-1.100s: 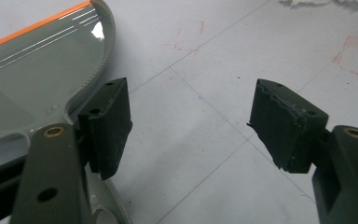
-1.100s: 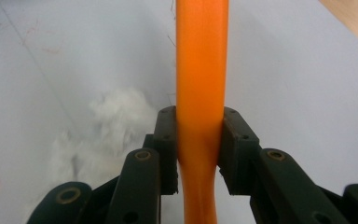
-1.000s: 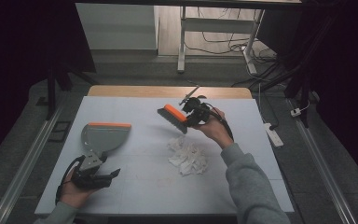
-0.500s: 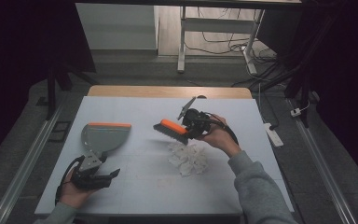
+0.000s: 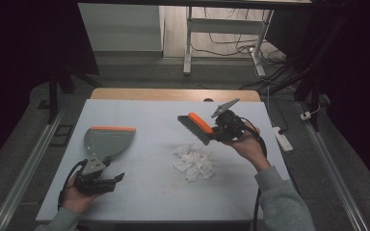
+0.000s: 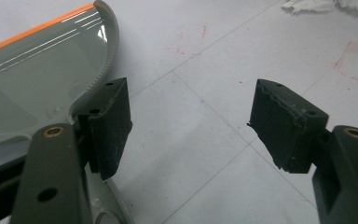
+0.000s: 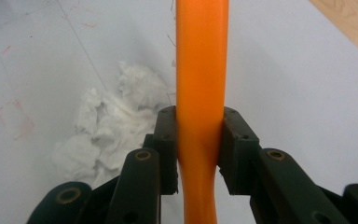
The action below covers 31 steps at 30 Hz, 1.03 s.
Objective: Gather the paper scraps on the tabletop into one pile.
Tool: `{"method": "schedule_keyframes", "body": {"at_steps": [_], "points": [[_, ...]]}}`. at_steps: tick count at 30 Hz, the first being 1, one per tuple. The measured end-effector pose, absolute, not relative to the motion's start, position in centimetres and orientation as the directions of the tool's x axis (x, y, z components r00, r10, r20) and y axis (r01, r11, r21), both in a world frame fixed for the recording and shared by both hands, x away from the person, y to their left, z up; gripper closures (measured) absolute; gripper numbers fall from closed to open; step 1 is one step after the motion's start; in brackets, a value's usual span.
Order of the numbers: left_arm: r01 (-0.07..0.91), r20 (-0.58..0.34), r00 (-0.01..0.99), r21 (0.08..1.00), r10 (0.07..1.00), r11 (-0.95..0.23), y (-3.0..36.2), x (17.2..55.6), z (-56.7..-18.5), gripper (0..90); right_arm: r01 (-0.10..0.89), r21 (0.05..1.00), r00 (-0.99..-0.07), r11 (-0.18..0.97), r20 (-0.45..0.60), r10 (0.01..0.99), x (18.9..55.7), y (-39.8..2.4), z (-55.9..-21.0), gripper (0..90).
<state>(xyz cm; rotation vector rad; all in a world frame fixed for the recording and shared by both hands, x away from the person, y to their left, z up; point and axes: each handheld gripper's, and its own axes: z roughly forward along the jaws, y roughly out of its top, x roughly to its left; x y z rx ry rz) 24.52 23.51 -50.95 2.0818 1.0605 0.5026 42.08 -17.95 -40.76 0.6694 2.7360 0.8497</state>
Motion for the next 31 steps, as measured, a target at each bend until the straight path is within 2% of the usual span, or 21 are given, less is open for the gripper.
{"method": "schedule_keyframes", "body": {"at_steps": [11, 22, 31], "points": [[0.524, 0.014, 0.580, 0.759, 0.815, -0.386, 23.3, 25.1, -50.8, 29.6, 0.432, 0.632, -0.818, 0.644, -0.026, 0.575, 39.4, -23.4, -41.7, 70.8], [0.521, 0.008, 0.580, 0.765, 0.815, -0.378, 23.4, 25.4, -50.6, 29.6, 0.499, 0.686, -0.729, 0.530, 0.001, 0.685, 34.4, -29.2, -43.6, 70.8], [0.518, 0.008, 0.572, 0.772, 0.820, -0.369, 23.1, 25.7, -50.2, 29.3, 0.486, 0.720, -0.723, 0.496, 0.013, 0.690, 33.2, -30.4, -44.1, 70.8]]}}
